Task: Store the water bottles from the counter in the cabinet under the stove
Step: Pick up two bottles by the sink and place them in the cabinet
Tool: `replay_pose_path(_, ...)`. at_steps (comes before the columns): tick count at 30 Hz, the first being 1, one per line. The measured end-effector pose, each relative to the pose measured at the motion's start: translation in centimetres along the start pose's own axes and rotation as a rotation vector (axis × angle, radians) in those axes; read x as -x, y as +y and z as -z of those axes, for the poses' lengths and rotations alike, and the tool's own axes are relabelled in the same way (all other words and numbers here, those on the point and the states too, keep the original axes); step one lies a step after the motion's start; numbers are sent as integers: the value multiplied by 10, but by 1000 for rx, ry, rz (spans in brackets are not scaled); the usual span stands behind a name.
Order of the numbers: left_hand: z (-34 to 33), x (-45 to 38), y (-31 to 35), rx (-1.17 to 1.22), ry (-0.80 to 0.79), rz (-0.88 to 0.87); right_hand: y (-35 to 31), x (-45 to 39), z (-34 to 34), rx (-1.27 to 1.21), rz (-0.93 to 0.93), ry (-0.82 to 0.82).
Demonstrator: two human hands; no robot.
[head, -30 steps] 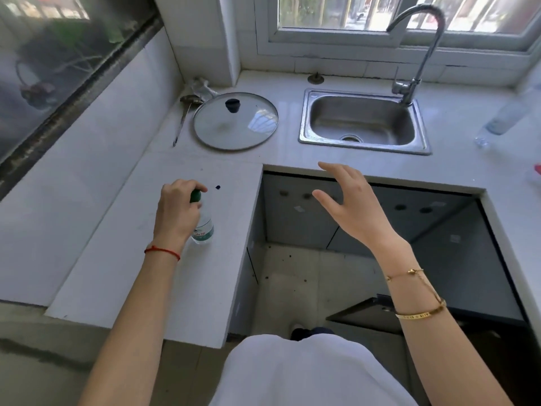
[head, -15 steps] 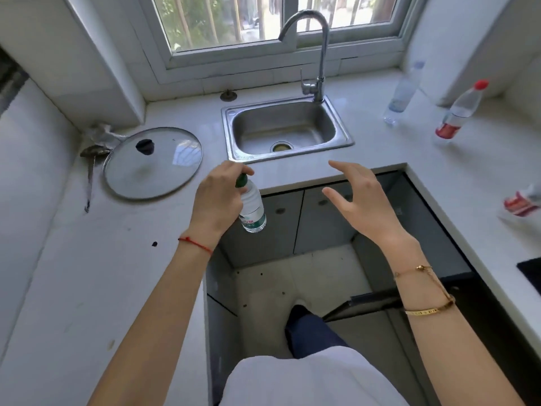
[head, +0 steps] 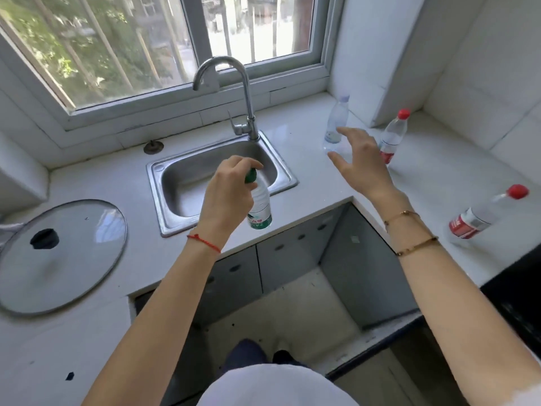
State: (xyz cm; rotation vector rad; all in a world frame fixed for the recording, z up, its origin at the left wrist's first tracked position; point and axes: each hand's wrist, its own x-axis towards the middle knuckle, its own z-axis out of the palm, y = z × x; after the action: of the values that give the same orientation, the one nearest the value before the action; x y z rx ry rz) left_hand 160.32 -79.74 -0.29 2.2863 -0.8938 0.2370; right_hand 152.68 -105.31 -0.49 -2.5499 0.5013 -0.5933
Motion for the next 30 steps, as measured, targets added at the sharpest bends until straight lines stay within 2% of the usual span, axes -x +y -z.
replay_pose_path(6,-40,-89,-7,28,-48,-27,51,-108,-9,52,-97,12)
replay_pose_path(16,-105,-206,-46,93,-121,-123,122,-243,-69,114,-283,-52)
replay_pose_path(22,-130,-248,-66,123,-156,-163,144,-285,-101,189,-349,-106)
replay_pose_path(30,-134,-272,-75,141,-221,-237,145,-287,-112,217,-412,-8)
